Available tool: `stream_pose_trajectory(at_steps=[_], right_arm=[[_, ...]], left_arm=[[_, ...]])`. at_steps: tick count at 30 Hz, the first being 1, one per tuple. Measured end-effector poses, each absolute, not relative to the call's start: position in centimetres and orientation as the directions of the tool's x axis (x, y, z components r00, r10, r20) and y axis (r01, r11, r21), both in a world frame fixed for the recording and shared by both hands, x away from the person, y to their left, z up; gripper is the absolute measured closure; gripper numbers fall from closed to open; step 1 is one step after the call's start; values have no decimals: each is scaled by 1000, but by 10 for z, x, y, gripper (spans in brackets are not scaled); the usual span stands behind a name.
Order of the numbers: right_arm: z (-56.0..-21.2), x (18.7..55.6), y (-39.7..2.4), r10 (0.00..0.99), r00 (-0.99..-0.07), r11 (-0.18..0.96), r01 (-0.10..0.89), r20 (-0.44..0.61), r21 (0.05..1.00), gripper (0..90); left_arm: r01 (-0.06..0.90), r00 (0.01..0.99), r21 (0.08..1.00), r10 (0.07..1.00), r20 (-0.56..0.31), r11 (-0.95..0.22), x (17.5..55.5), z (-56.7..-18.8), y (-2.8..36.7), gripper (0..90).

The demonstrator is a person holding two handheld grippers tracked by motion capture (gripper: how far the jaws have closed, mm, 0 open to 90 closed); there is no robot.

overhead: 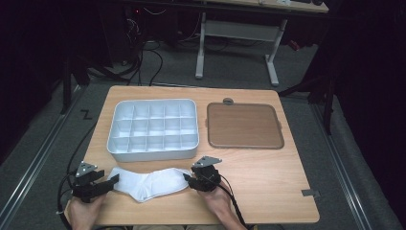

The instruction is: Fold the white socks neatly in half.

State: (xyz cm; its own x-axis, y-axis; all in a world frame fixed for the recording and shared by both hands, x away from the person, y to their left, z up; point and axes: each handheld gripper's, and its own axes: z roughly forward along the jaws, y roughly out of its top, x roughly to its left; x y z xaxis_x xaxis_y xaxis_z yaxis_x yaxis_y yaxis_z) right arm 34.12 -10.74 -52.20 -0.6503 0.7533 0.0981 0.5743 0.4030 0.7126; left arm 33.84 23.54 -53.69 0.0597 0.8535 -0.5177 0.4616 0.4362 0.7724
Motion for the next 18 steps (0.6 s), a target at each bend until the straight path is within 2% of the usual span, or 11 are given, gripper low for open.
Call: stream_pose_trajectory(at_steps=[8, 18], right_arm=[[-526, 341, -104, 753, -653, 420, 575, 84, 703, 598], [-529, 338, -103, 732, -679, 448, 547, 61, 707, 753]], left_arm=[[456, 75, 783, 859, -507, 422, 337, -540, 234, 431], [468, 91, 782, 858, -505, 411, 335, -539, 229, 594]])
